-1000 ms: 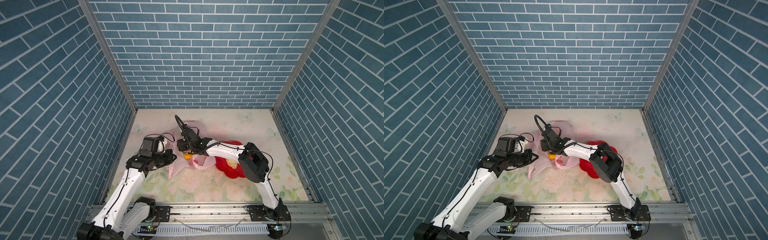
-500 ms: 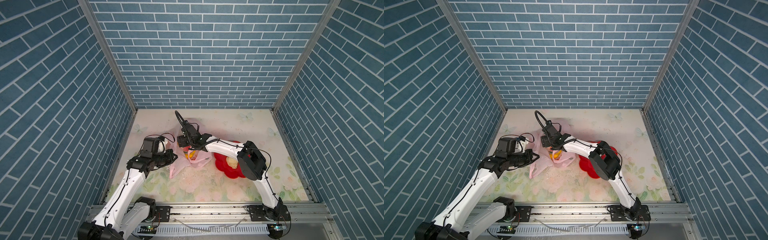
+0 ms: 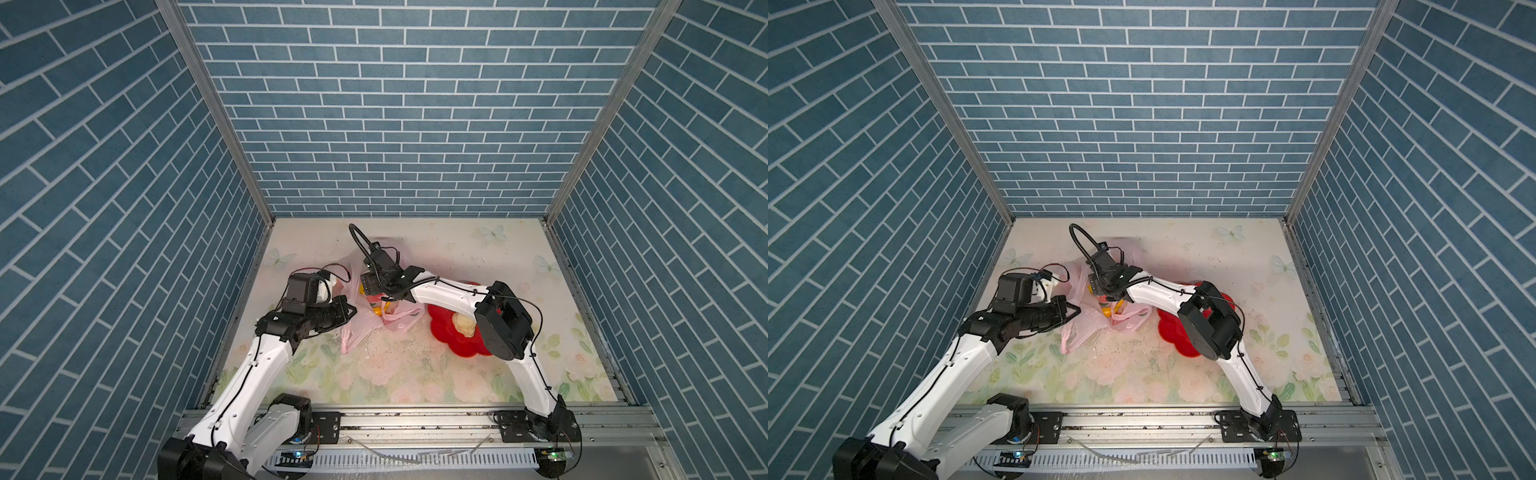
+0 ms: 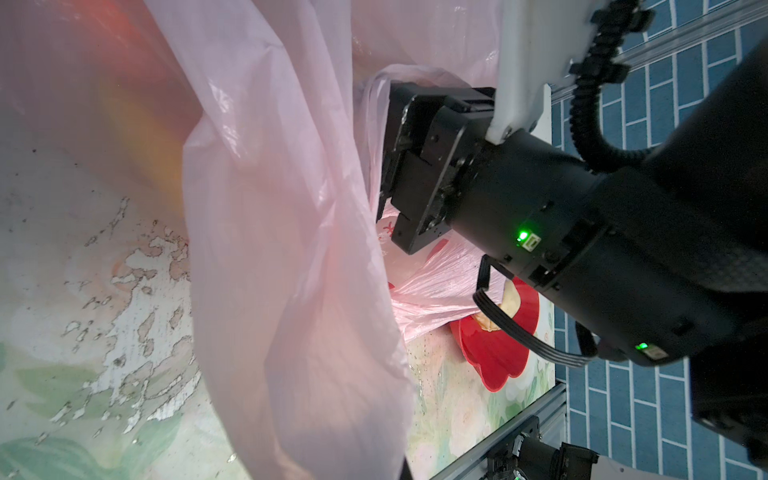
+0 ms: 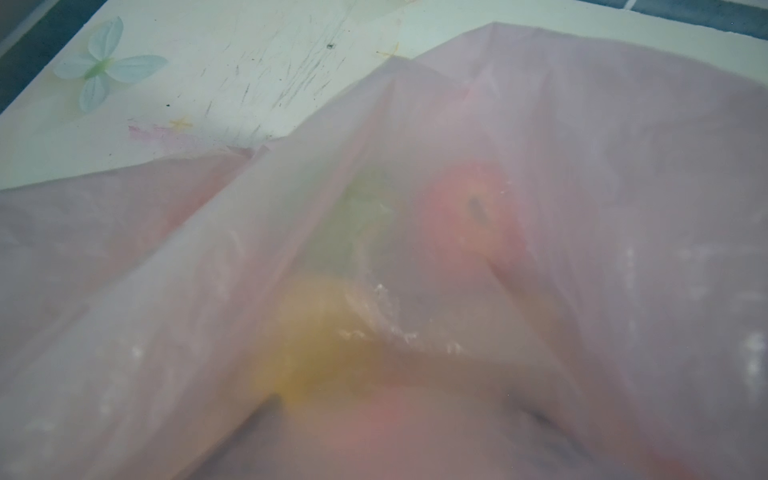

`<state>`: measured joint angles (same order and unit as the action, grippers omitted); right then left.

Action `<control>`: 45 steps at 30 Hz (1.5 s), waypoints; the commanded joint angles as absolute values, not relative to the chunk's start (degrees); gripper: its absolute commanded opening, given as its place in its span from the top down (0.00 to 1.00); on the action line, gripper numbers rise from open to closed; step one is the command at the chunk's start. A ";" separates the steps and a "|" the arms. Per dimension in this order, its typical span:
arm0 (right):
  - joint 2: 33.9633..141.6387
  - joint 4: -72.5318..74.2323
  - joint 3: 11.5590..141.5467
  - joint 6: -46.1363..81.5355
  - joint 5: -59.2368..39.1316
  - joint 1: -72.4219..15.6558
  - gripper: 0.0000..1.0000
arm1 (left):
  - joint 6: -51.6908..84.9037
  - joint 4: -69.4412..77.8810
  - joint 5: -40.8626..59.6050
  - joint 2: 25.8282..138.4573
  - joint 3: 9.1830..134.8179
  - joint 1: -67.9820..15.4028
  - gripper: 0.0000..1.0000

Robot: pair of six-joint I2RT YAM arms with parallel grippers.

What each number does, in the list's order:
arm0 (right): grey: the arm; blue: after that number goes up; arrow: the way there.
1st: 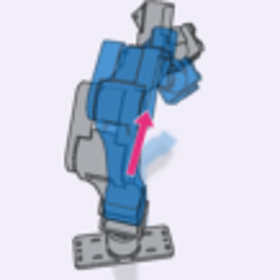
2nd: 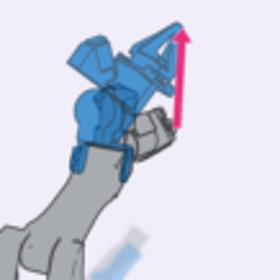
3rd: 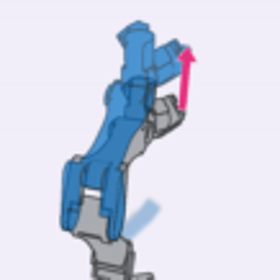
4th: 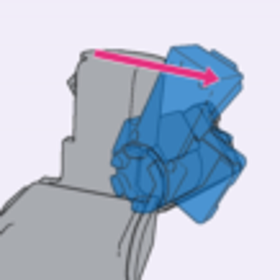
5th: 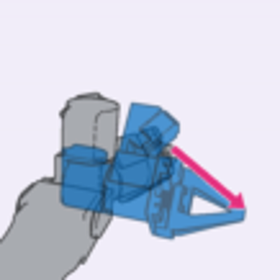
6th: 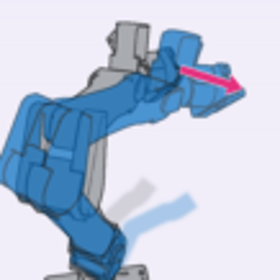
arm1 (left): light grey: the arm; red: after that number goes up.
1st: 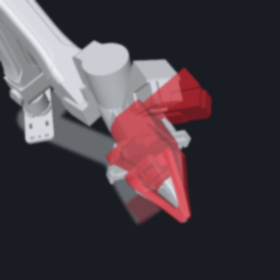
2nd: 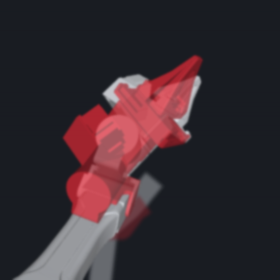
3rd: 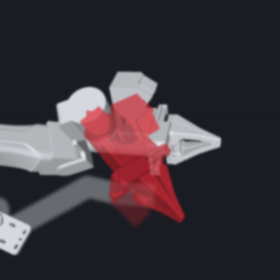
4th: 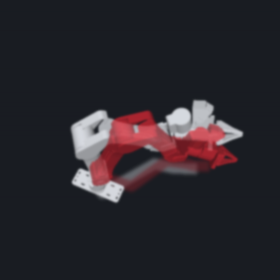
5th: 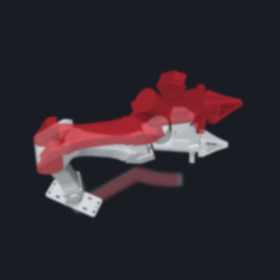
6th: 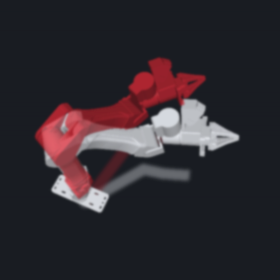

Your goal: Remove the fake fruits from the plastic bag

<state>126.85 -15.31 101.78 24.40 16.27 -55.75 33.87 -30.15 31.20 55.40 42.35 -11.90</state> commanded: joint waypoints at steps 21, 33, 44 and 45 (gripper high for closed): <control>127.90 -18.31 104.61 28.54 16.54 -52.06 0.12 | 33.00 -28.51 32.43 57.00 42.05 -11.60 1.00; 130.60 -18.34 106.51 30.49 12.49 -50.47 0.11 | 32.96 -28.19 32.52 58.17 42.07 -11.60 1.00; 133.63 -16.79 109.43 31.90 9.89 -49.11 0.10 | 32.33 -28.81 32.85 58.80 41.92 -11.59 1.00; 133.98 -16.72 109.95 32.00 9.64 -49.11 0.11 | 32.16 -28.89 32.79 58.92 41.91 -11.60 1.00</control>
